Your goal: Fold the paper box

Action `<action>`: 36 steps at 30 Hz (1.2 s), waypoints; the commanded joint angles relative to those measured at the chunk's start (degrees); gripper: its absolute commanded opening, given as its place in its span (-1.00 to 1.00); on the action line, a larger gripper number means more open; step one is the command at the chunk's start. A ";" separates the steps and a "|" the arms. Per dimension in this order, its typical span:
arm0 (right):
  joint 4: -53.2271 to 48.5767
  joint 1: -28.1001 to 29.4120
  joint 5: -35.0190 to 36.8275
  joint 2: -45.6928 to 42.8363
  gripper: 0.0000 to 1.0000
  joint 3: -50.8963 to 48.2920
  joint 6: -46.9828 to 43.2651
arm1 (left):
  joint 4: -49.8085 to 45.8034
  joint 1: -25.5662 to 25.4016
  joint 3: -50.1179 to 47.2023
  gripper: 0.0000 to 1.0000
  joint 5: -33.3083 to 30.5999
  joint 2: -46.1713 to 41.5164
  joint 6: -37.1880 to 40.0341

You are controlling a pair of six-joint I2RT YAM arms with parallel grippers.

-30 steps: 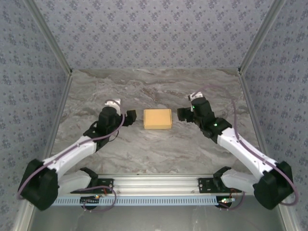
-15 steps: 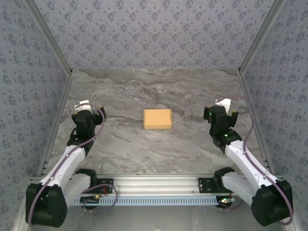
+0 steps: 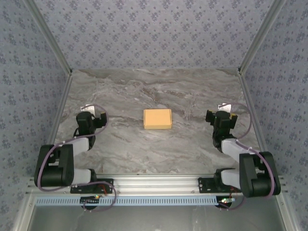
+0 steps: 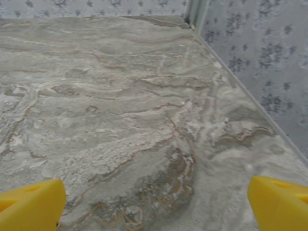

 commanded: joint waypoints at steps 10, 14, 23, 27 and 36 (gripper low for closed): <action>17.38 -1.45 -7.41 12.13 0.97 -0.66 -3.84 | 11.98 2.49 3.58 0.98 9.08 10.53 -0.37; 16.26 -4.27 -11.07 15.71 0.98 1.49 -1.65 | 12.57 2.03 3.37 0.98 8.02 10.64 -0.13; 15.69 -4.43 -11.51 15.55 0.98 1.66 -1.89 | 12.29 1.57 3.50 0.98 7.22 10.58 0.10; 15.65 -4.39 -11.43 15.49 0.98 1.72 -1.87 | 12.26 1.57 3.50 0.98 7.18 10.59 0.15; 15.69 -4.39 -11.42 15.54 0.98 1.70 -1.89 | 12.28 1.48 3.46 0.98 7.12 10.57 0.22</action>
